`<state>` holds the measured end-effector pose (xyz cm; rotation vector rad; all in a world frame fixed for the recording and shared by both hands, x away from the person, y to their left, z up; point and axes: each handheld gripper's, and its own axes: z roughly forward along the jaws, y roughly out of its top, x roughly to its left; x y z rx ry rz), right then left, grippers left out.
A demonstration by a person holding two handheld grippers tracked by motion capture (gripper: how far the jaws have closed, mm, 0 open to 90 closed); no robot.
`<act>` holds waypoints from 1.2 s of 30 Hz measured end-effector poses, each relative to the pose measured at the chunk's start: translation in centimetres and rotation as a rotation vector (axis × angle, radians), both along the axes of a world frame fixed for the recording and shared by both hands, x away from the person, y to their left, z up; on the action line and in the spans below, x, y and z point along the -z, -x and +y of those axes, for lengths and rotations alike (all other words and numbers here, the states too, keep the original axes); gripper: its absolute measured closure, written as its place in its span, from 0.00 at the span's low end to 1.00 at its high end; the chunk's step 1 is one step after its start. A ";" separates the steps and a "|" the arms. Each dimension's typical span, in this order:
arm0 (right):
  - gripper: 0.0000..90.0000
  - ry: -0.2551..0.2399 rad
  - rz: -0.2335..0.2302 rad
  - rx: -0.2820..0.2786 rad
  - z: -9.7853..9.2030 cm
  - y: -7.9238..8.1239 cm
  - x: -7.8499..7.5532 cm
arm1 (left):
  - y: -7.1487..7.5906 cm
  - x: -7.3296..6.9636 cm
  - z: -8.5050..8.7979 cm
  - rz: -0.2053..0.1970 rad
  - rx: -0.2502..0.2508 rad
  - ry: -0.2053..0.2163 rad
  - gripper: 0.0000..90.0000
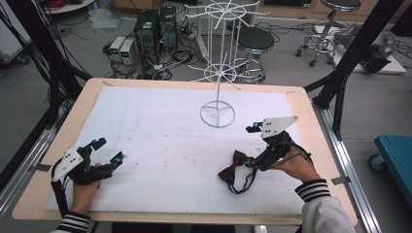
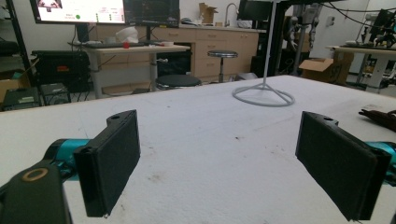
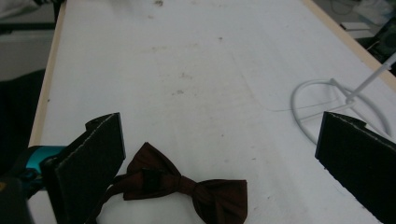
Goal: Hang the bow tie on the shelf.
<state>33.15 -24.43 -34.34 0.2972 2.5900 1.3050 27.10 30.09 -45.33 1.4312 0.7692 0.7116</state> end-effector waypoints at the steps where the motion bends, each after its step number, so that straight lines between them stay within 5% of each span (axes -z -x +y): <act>1: 0.01 0.023 0.004 -0.016 0.2 -0.1 0.1 | 0.0 0.0 0.0 0.000 -0.001 0.001 0.16; 13: 0.01 0.180 0.051 -0.120 2.2 -1.7 1.5 | 0.0 0.0 0.0 0.000 0.001 0.000 0.16; 36: 0.01 0.391 0.096 -0.239 4.7 -3.3 5.3 | 0.0 0.0 0.0 -0.001 0.001 0.000 0.16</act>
